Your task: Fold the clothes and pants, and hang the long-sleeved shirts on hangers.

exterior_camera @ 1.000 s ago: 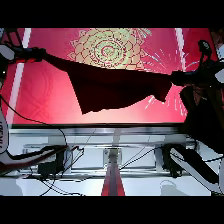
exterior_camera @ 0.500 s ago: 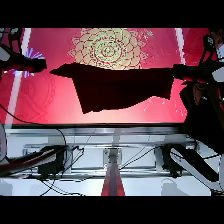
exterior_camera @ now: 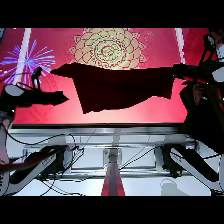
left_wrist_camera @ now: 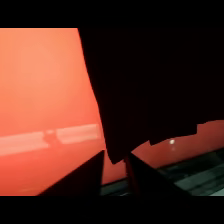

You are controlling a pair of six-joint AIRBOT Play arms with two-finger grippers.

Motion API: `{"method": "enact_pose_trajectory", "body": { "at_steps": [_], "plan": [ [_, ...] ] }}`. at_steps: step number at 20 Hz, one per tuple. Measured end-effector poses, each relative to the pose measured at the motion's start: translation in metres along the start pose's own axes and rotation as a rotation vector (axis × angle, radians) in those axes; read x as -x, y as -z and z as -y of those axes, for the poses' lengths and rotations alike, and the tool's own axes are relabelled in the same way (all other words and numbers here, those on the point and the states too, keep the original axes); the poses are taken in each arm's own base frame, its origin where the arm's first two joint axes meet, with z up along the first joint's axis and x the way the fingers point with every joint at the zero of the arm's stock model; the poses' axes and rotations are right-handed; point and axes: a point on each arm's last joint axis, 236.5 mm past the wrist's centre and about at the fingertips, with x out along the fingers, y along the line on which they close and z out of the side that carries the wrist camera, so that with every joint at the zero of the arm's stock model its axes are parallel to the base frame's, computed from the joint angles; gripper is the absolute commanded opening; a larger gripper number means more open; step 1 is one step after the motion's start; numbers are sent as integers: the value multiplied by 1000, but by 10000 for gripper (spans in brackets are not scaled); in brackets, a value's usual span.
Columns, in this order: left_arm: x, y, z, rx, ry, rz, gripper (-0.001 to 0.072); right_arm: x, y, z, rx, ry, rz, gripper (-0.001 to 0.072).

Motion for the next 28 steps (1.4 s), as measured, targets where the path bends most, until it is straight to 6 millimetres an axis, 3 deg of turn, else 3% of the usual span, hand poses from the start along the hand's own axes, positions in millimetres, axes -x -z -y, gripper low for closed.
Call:
{"method": "enact_pose_trajectory", "body": {
  "at_steps": [4, 8, 9, 10, 14, 16, 17, 20, 23, 26, 28],
  "plan": [
    [-31, 11, -8, 54, 57, -2, 433, 0, 2, 0, -1, -2, -8, 17],
    [-66, 35, -15, 60, 79, -107, 433, 0, 3, -1, -1, -4, -14, 16],
    [-74, 41, -12, 60, 100, -133, 421, 0, 4, -1, -1, -4, -15, 17],
    [-80, 47, -8, 63, 120, -160, 352, 0, 3, -1, -1, -5, -15, 17],
    [-95, 58, -1, 31, 162, -201, 326, 0, 4, -1, -1, -5, -17, 16],
    [-99, 55, 0, 3, 169, -189, 76, 0, 4, -1, -1, -5, -18, 16],
    [-100, 51, -2, -11, 162, -176, 10, 0, 4, -1, -1, -5, -18, 16],
    [-98, 36, 5, -76, 178, -151, 9, 0, 4, -1, -1, -5, -18, 16],
    [-81, 8, 34, -169, 267, -135, 8, 5, 0, -4, 8, -7, -2, 17],
    [-41, -41, 67, -294, 337, -76, 8, 24, -22, -13, 42, -12, 65, 16],
    [4, -88, 91, -381, 347, 26, 8, 48, -48, -24, 77, -18, 144, 17]
  ]
}}
